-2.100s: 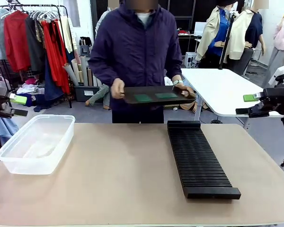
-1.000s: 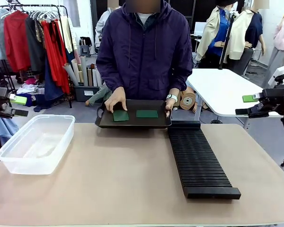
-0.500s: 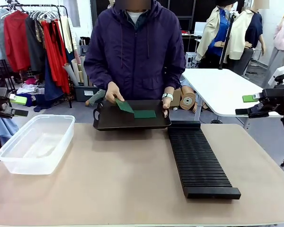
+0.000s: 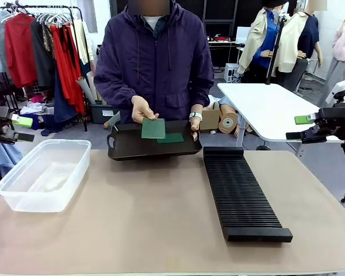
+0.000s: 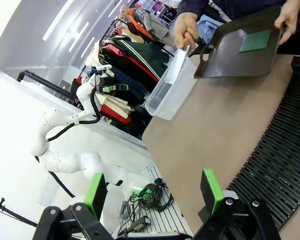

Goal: Sort PCBs into racks and boxes based on the side picked up.
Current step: Pick up the Blank PCB handed by the Human.

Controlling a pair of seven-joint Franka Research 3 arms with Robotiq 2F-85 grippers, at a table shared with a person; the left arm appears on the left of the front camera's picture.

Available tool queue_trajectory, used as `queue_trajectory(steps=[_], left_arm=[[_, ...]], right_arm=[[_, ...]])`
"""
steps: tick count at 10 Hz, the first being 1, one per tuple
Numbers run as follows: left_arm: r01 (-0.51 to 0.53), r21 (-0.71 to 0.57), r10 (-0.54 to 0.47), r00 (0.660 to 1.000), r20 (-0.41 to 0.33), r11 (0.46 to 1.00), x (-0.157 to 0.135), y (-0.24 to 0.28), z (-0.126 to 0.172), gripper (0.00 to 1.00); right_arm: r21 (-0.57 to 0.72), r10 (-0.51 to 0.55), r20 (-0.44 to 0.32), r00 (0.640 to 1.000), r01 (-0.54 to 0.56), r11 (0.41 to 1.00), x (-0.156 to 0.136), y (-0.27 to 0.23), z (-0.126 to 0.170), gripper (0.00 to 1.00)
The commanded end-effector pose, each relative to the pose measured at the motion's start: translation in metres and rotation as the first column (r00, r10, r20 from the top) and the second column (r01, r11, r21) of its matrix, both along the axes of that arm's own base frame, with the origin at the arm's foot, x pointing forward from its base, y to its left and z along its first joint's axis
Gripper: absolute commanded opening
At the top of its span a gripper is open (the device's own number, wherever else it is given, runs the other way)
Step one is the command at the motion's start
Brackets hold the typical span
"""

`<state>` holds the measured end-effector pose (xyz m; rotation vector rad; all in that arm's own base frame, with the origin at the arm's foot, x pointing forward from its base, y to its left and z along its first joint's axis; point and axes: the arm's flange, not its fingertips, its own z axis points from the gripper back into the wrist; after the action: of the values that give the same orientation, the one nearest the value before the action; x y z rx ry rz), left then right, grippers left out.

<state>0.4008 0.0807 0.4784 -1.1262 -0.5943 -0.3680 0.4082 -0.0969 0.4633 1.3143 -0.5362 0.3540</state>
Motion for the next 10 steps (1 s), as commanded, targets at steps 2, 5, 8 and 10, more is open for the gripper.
queue_trajectory(steps=[2, 5, 8, 10], left_arm=[[-0.007, 0.003, 0.007, 1.0, -0.004, 1.0, 0.0, 0.001, 0.002, 1.0], [-0.007, 0.003, 0.007, 1.0, -0.004, 1.0, 0.0, 0.001, 0.002, 1.0], [-0.026, -0.019, 0.025, 1.0, -0.016, 1.0, 0.01, -0.007, -0.003, 1.0], [-0.014, -0.062, 0.011, 0.999, -0.038, 0.998, 0.036, -0.029, -0.015, 1.0]], right_arm=[[0.008, 0.003, 0.0, 1.0, -0.003, 1.0, 0.0, 0.0, 0.002, 1.0], [0.008, 0.003, 0.0, 1.0, -0.003, 1.0, 0.0, 0.0, 0.002, 1.0], [0.008, 0.003, 0.0, 1.0, -0.003, 1.0, 0.0, 0.0, 0.002, 1.0], [0.008, 0.003, 0.0, 1.0, -0.003, 1.0, 0.0, 0.0, 0.002, 1.0]])
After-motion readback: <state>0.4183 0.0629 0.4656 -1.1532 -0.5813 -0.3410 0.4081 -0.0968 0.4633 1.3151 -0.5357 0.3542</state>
